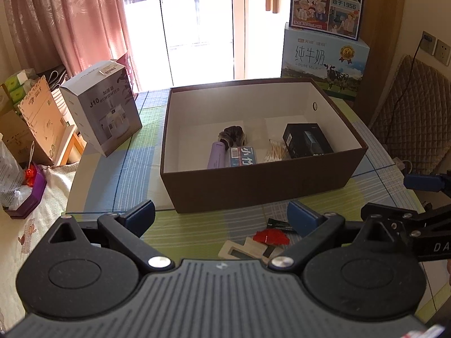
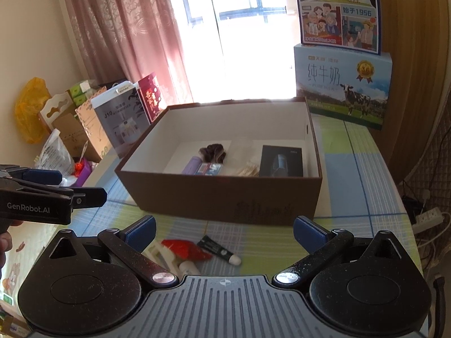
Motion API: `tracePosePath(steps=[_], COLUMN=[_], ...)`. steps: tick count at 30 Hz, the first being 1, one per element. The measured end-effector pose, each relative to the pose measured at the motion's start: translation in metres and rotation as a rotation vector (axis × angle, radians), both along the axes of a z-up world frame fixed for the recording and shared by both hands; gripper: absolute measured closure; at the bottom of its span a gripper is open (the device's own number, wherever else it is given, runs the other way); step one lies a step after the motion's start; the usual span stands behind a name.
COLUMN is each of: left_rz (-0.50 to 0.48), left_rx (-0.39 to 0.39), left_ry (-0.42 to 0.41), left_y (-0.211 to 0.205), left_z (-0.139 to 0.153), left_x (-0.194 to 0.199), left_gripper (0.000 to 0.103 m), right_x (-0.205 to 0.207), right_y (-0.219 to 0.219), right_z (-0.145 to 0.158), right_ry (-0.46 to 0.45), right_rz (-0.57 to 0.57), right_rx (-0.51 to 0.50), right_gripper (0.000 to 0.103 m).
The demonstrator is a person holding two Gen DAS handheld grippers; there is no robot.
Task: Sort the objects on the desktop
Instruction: 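Raise both grippers out of the box, then move both grippers toward the hair clip and pill bottle on the table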
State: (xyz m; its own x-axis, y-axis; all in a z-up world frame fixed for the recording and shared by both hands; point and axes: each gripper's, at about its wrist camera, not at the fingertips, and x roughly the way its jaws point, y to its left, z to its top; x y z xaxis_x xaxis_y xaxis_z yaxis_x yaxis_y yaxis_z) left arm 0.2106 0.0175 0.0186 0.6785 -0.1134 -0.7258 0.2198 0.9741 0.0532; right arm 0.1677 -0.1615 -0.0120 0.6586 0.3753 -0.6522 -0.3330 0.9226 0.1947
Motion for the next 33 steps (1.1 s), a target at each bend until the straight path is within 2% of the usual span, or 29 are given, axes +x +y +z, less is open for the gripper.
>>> tracePosePath(steps=[19,33], left_rz=[0.026,0.026], left_rx=[0.02,0.018], left_ry=[0.118,0.204], left_y=[0.01,0.004], left_z=[-0.042,-0.071], left_x=[-0.049,-0.055], left_gripper=[0.004,0.004], right_x=[-0.035,-0.04], right_y=[-0.011,-0.017], right_z=[-0.041,-0.066], right_ry=[0.106,0.183], right_rz=[0.033,0.032], right_rx=[-0.024,-0.045], right_gripper=[0.002,0.002])
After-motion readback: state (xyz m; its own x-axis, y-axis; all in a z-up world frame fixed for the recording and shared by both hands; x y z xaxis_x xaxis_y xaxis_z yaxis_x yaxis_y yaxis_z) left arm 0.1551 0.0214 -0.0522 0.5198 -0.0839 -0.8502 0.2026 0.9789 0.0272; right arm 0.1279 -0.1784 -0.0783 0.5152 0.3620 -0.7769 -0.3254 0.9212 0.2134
